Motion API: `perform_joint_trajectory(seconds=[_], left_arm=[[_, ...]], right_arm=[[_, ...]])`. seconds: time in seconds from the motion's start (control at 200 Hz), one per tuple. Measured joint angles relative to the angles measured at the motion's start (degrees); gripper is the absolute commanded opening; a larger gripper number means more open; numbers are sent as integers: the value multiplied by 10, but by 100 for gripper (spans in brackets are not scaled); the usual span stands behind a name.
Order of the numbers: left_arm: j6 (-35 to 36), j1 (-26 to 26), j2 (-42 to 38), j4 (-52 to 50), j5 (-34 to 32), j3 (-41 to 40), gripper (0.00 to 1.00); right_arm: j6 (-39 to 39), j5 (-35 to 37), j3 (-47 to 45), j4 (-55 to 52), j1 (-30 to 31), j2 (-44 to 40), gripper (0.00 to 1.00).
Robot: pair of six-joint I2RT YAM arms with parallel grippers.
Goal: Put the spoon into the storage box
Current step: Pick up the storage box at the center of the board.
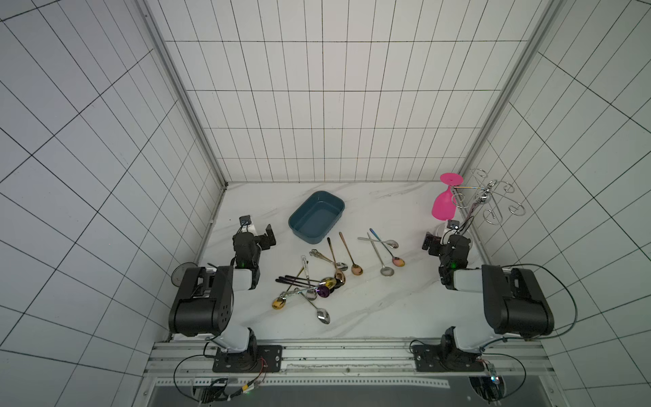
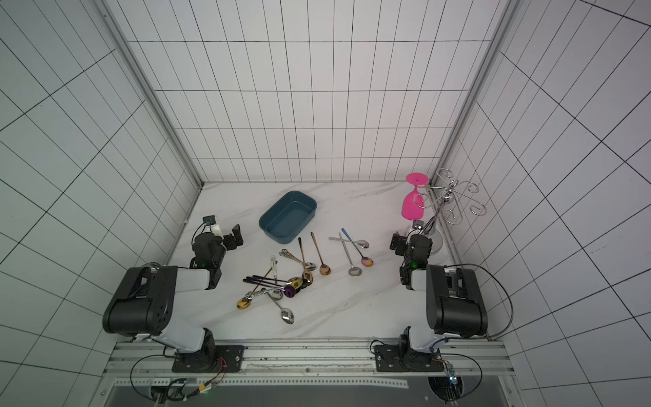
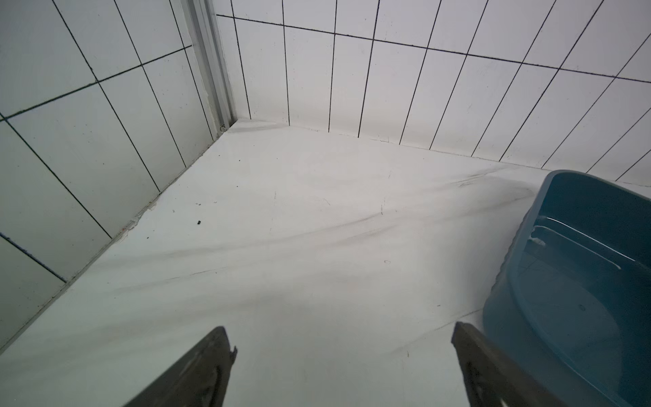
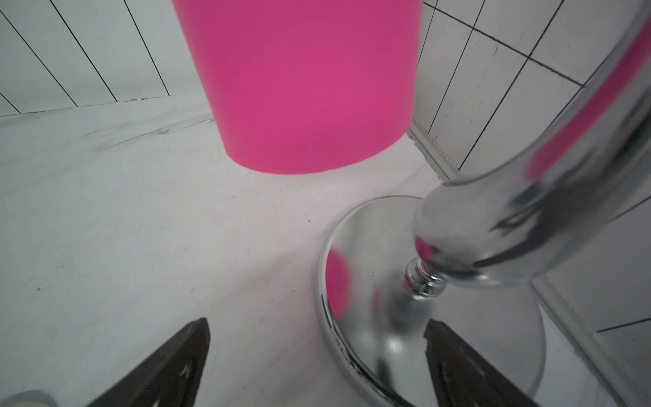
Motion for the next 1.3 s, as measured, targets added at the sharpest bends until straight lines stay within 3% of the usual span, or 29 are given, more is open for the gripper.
perform_joint_trajectory(seconds=[0.75,0.909,1.114,1.299], left_arm=[[9,-21,3,36,-45,-3,99],[12,-21,-58,-52,-47,22,99],[12,-23,-122,-247,-14,143,98],[-2,-49,-155,-440,15,255,99]], right_arm=[[-1,2,0,-16,1,-14,99],[2,17,2,-72,4,-91,99],[32,23,7,-192,4,-218,98],[154,43,35,-331,4,-317,99]])
